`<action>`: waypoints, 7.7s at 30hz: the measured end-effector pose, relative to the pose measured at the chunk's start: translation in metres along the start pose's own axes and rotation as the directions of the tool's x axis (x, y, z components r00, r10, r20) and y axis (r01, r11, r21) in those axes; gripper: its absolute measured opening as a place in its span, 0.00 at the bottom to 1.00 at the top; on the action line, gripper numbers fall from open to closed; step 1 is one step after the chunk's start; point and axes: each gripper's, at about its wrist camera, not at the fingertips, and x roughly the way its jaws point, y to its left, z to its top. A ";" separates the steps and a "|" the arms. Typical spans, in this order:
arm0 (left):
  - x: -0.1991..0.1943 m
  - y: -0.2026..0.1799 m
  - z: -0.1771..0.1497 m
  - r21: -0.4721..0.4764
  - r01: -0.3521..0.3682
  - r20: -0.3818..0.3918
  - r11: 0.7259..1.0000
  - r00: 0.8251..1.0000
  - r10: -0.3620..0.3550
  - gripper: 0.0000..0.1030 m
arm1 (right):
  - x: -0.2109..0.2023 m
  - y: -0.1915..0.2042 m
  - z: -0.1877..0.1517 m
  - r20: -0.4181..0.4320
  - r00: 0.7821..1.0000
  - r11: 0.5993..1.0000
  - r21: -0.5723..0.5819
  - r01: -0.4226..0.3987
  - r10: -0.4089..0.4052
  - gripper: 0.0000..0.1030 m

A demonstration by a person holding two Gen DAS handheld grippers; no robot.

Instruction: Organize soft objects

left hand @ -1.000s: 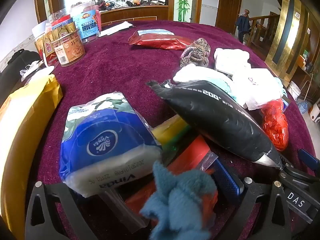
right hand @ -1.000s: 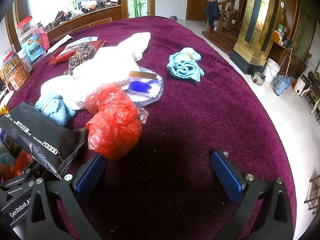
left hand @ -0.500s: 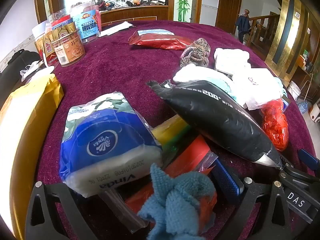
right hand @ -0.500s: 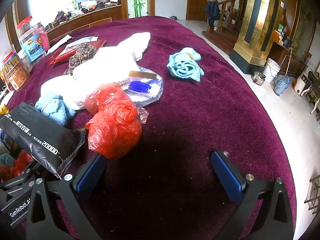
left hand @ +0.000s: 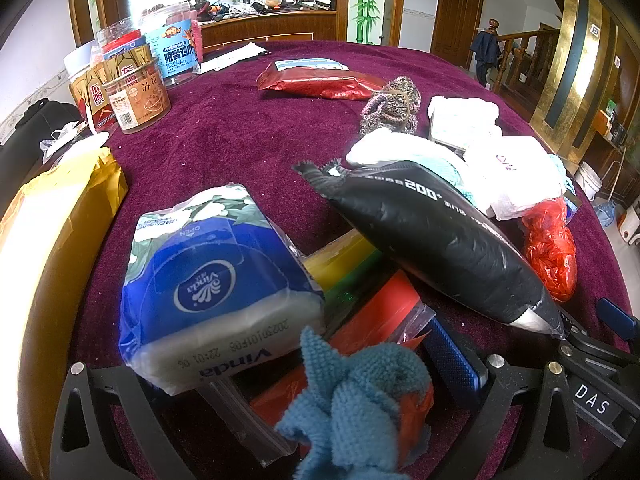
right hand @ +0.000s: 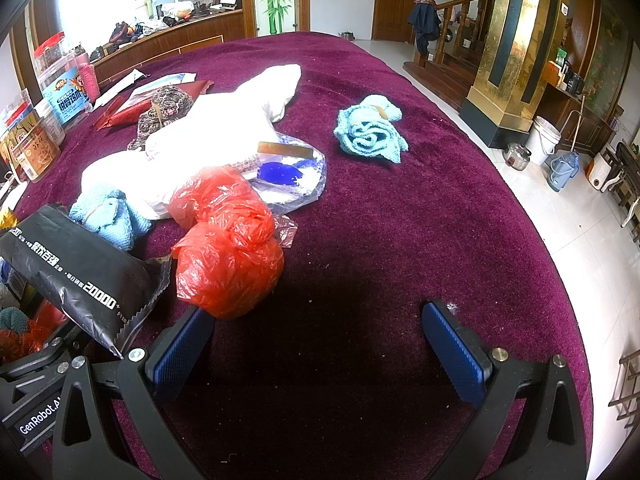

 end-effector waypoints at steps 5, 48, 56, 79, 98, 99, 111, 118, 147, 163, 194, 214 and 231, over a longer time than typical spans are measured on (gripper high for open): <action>0.000 0.000 0.000 0.000 0.000 0.000 1.000 1.000 0.000 0.99 | 0.000 0.000 0.000 0.000 1.000 1.000 0.000 0.000 0.000 1.00; -0.001 0.001 0.001 0.002 -0.002 -0.002 1.000 1.000 0.002 0.99 | 0.000 -0.001 0.000 0.000 1.000 1.000 0.000 0.000 0.000 1.00; -0.001 0.001 0.001 0.002 -0.002 -0.002 1.000 1.000 0.002 0.99 | 0.000 -0.001 0.000 0.000 1.000 1.000 0.001 -0.001 0.001 1.00; -0.001 0.003 0.001 0.000 0.000 0.002 1.000 1.000 0.000 0.99 | 0.000 -0.001 0.000 0.000 1.000 1.000 0.001 -0.001 0.001 1.00; -0.001 0.003 0.002 0.000 0.000 0.001 1.000 1.000 0.000 0.99 | 0.000 0.000 0.000 0.000 1.000 1.000 0.002 -0.001 0.001 1.00; -0.001 0.003 0.002 0.000 0.000 0.001 1.000 1.000 0.000 0.99 | 0.000 0.000 0.000 0.000 1.000 1.000 0.002 -0.001 0.001 1.00; -0.003 0.007 0.004 0.051 0.049 -0.059 0.997 0.997 -0.046 0.99 | 0.000 0.001 0.001 0.000 1.000 1.000 0.002 -0.001 0.001 1.00; -0.014 0.006 -0.011 0.102 0.071 -0.124 0.992 0.991 -0.058 0.99 | 0.001 0.001 0.001 -0.001 1.000 1.000 -0.001 -0.002 0.002 1.00; -0.136 0.109 -0.032 -0.100 0.210 0.289 0.973 0.941 -0.174 1.00 | -0.067 -0.021 0.005 0.225 0.943 0.965 0.033 -0.259 0.246 0.96; -0.087 0.029 -0.051 0.248 0.137 0.079 0.959 0.984 -0.161 0.88 | -0.043 -0.032 -0.008 0.221 0.939 0.949 0.119 -0.293 0.263 0.93; -0.149 0.153 -0.075 -0.060 0.348 0.179 0.936 0.926 -0.333 0.38 | -0.108 0.102 -0.007 0.025 0.813 0.790 -0.255 -0.557 0.581 0.93; -0.155 0.241 -0.095 -0.228 0.369 0.239 0.901 0.918 -0.315 0.38 | -0.042 0.199 0.017 -0.215 0.926 0.863 -0.346 -0.369 0.310 0.49; -0.100 0.298 -0.004 -0.393 0.384 0.173 0.836 0.923 -0.343 0.38 | -0.083 0.280 0.049 -0.256 0.717 0.694 -0.188 -0.695 0.648 0.50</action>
